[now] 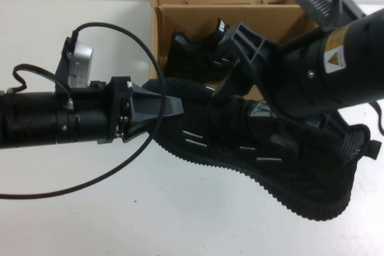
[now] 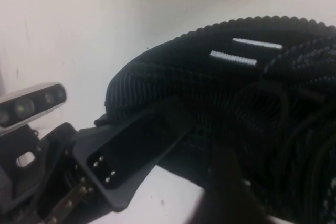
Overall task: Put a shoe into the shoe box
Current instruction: Hand over the shoe, then place the shoe in the shoe box
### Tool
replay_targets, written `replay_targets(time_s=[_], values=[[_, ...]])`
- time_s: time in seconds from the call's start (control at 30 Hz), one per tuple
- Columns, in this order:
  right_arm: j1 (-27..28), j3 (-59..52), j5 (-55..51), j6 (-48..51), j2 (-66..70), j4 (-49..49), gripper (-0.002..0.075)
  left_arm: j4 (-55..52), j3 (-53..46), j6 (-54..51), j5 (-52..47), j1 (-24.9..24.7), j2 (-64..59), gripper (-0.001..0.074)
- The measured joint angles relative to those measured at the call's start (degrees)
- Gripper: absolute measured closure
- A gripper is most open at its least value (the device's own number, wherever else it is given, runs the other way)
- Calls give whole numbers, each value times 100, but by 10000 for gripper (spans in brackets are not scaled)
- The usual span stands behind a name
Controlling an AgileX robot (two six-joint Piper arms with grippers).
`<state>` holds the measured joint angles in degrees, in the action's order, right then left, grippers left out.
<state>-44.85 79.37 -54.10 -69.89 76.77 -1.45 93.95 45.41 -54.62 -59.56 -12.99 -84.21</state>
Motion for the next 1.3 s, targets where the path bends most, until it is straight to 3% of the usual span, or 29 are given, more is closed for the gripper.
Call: replay_targets(time_s=[0.07, 0.17, 0.27, 0.37, 0.43, 0.5, 0.6, 0.77, 0.9, 1.13, 1.2, 1.3], values=[[0, 0, 13, 19, 66, 0, 391, 0, 0, 0, 0, 0, -3, 612], [0, 0, 126, 171, 99, 0, 607, 18, 0, -22, 27, 0, -12, 620], [0, 0, 259, 241, 99, 0, 699, 122, 0, -42, 27, 0, -12, 598], [0, 0, 309, 254, 99, 0, 722, 167, 0, -45, 27, 0, -12, 409], [0, 0, 352, 254, 103, 0, 726, 167, 0, 40, -35, 0, -12, 208], [0, 0, 363, 254, 113, 13, 726, 180, 0, 106, -86, 0, -12, 118], [0, 0, 363, 254, 126, 13, 726, 190, 0, 130, -94, 0, -12, 68], [55, 0, 363, 267, 125, -41, 727, 190, 0, 118, -286, 235, -12, 66], [433, 0, 352, 655, 125, -325, 727, 165, 0, 34, -587, 734, -12, 65], [1634, 0, 333, 3125, 125, -2485, 727, -177, 0, 22, -663, 1505, -1, 76], [1943, 0, 412, 3964, 125, -3020, 727, -491, 0, 22, -674, 1623, -1, 157], [2381, 0, 648, 5085, 125, -3598, 727, -986, 0, -30, -697, 1713, 7, 479]])
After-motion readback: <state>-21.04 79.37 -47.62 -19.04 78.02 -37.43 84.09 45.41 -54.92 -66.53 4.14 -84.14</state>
